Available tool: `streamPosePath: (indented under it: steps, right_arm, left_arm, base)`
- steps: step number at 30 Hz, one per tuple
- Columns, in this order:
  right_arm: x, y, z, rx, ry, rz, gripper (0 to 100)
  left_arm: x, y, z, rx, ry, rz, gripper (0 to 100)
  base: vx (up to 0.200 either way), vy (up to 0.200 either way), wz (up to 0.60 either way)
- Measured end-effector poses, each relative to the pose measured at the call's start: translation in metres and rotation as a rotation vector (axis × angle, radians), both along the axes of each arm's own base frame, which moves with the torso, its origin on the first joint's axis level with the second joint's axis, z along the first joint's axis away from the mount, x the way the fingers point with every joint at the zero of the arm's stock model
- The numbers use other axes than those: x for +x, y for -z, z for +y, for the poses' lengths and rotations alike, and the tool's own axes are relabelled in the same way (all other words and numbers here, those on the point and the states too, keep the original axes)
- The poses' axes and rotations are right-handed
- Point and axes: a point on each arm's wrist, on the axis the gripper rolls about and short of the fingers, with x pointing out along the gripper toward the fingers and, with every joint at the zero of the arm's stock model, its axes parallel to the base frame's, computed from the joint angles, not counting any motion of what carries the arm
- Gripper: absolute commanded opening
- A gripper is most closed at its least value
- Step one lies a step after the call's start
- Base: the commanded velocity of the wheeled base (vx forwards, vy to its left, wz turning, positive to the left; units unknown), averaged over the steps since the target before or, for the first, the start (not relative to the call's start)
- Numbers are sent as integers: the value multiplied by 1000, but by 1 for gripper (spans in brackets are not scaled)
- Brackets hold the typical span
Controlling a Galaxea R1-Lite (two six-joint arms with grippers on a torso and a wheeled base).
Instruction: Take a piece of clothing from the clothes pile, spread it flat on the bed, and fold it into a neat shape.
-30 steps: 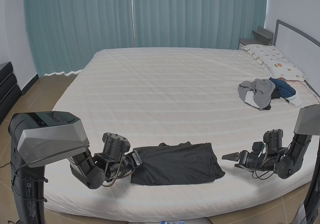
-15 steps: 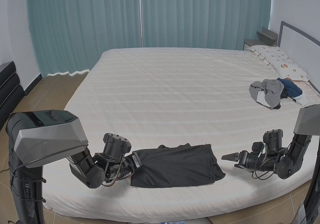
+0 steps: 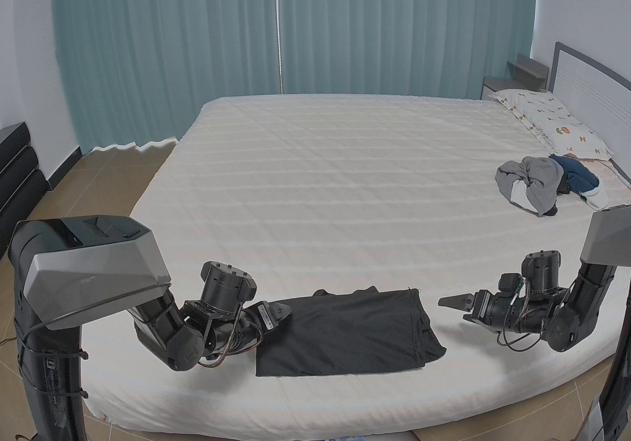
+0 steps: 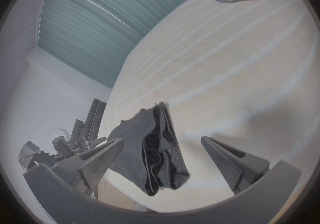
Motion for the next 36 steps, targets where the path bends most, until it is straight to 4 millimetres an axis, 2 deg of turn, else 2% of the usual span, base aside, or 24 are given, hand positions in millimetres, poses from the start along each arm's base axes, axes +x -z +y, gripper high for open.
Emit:
streamPosePath:
  steps: [3,10,16,21,27,32,36]
  right_arm:
    - [2,-3,0,-5,13,-36,100]
    - [0,-16,-3,-46,79,-90,100]
    - [-18,-53,-8,-62,105,-202,100]
    - [-48,-93,-15,-92,119,-342,100]
    - [-96,-133,-26,-135,147,-491,100]
    - [-139,-151,-32,-179,154,-555,100]
    - [-173,-155,-35,-227,141,-581,100]
  left_arm:
    - [2,-7,4,-7,-13,-15,100]
    - [13,-37,25,-43,-76,-100,100]
    - [12,-72,40,-50,-141,-205,100]
    - [-1,-110,52,-23,-182,-322,100]
    - [-33,-162,68,46,-254,-495,100]
    - [-68,-191,83,125,-308,-606,100]
    - [-99,-206,95,204,-346,-675,100]
  base:
    - [0,0,0]
    - [0,0,0]
    - [0,0,0]
    - [0,0,0]
    - [0,0,0]
    - [0,0,0]
    - [0,0,0]
